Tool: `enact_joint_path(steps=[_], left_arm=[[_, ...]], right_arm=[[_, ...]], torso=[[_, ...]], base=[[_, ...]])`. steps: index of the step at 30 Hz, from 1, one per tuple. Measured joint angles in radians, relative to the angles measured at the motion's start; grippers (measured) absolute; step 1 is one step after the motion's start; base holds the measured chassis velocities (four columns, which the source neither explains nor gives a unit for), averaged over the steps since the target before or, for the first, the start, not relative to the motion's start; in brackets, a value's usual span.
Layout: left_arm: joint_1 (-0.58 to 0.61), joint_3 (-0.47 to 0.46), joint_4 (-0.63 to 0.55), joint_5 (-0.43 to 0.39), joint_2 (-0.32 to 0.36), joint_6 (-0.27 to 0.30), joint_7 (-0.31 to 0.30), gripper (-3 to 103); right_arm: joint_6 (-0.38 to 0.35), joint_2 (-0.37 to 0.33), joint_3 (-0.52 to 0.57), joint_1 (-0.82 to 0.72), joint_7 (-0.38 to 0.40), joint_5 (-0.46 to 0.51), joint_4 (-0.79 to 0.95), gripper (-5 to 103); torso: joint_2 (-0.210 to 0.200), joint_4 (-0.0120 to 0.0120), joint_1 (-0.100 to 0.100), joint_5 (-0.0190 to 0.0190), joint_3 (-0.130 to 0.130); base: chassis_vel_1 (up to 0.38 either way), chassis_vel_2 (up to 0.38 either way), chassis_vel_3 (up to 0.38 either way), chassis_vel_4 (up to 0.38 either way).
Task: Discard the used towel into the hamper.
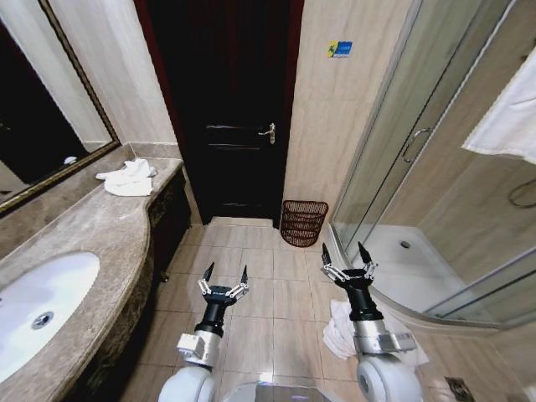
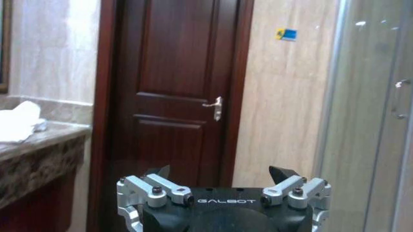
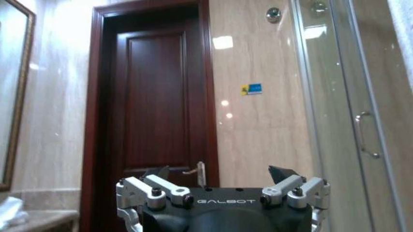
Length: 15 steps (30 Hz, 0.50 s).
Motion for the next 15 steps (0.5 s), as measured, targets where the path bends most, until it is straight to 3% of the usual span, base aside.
enact_joint_path(steps=[9, 12, 15], left_arm=[[-0.007, 0.0, -0.007, 0.015, 0.0, 0.006, -0.042, 100], [-0.012, -0.011, -0.013, 0.027, 0.0, 0.006, -0.1, 100], [-0.012, -0.013, -0.021, 0.024, 0.0, 0.006, -0.104, 100]], right_arm=[[-0.046, 0.007, -0.002, -0.021, 0.013, -0.023, 0.023, 100], [-0.061, 0.014, -0.009, -0.028, 0.013, -0.023, 0.044, 100], [-0.062, 0.018, -0.01, -0.03, 0.01, -0.023, 0.049, 100]], torso=[[0.0, 0.0, 0.0, 0.0001, 0.0], [0.0, 0.0, 0.0, -0.0001, 0.0], [0.0, 0.0, 0.0, 0.0, 0.0]], base=[[0.0, 0.0, 0.0, 0.0], [0.0, 0.0, 0.0, 0.0], [0.0, 0.0, 0.0, 0.0]])
